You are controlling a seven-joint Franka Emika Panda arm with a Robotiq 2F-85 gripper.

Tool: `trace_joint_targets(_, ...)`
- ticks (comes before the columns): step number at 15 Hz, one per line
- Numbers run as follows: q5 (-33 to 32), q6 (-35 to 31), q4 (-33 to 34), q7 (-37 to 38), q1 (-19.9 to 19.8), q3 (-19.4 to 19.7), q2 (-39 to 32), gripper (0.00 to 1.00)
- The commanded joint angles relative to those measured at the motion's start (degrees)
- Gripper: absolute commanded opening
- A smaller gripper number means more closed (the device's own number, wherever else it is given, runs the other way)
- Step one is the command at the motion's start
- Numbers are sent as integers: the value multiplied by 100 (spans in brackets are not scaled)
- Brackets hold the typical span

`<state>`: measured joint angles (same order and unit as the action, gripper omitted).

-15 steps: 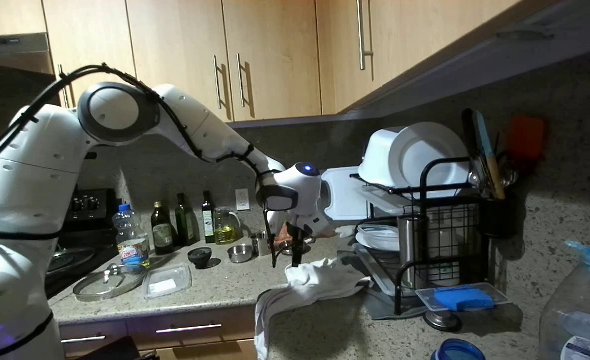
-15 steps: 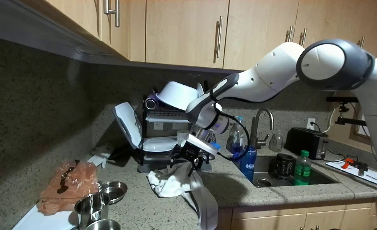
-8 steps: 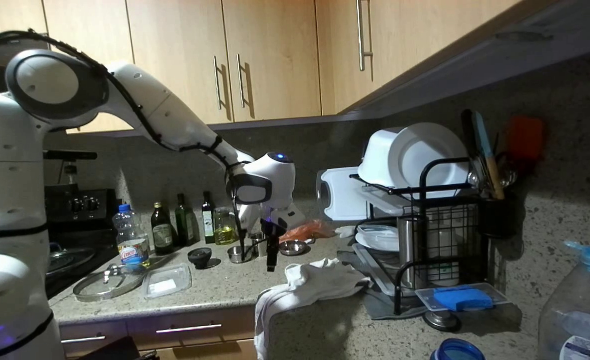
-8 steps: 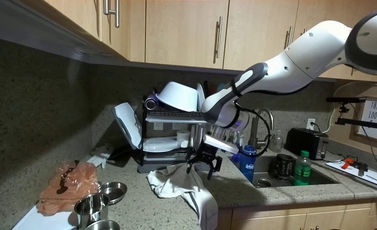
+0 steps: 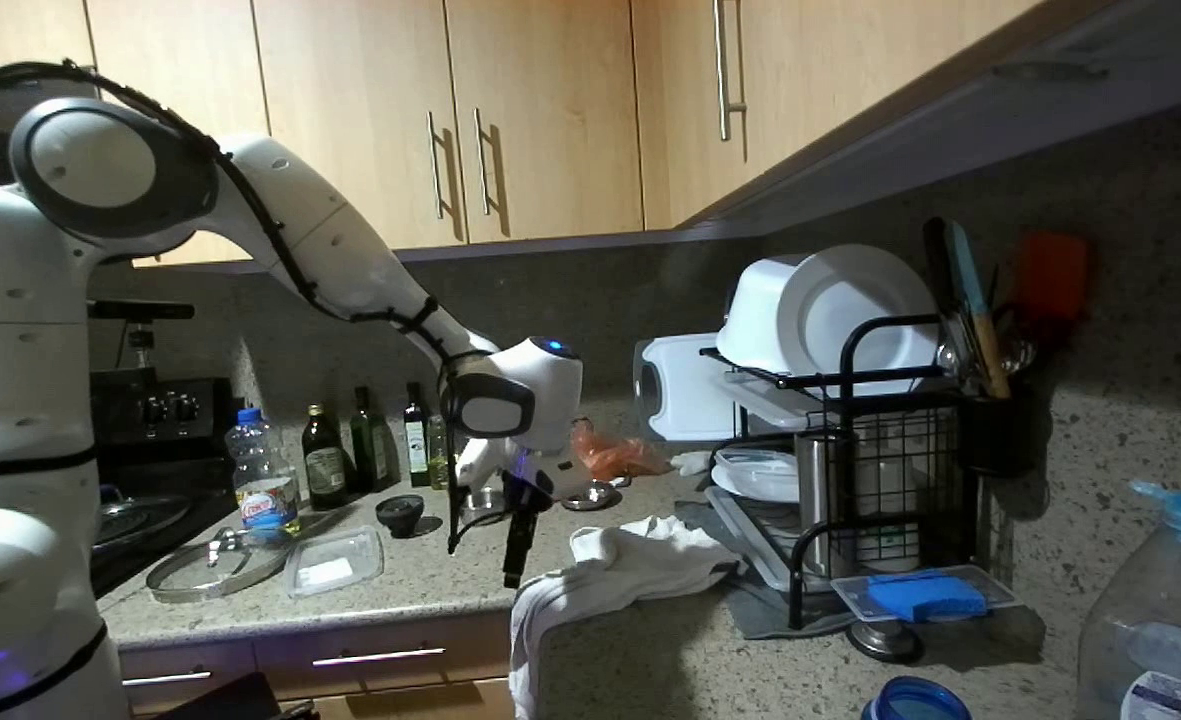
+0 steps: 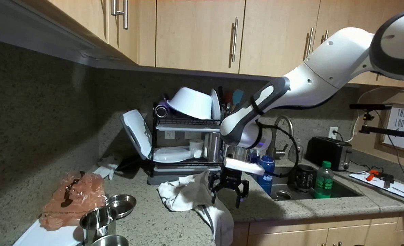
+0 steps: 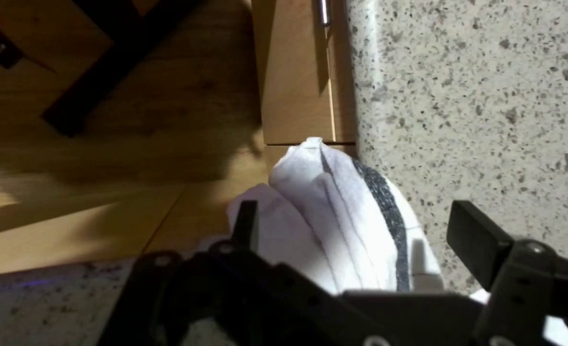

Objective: Move the white towel to the right

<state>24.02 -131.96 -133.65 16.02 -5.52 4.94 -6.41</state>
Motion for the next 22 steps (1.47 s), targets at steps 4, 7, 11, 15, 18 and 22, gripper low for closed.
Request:
trace_joint_targets(4, -134, 319, 299, 299, -138, 264, -567, 100)
trace_joint_targets(7, -82, 344, 401, 297, -219, 361, -729, 100)
trace_joint_targets(11, -52, 380, 547, 351, -305, 437, -846, 100)
trace_joint_targets(15, 80, 373, 827, 249, -359, 372, -1053, 100)
trace_joint_targets(18, 109, 426, 1149, 322, -355, 354, -1290, 100)
trace_joint_targets(22, 73, 497, 1500, 370, -342, 335, -1522, 100)
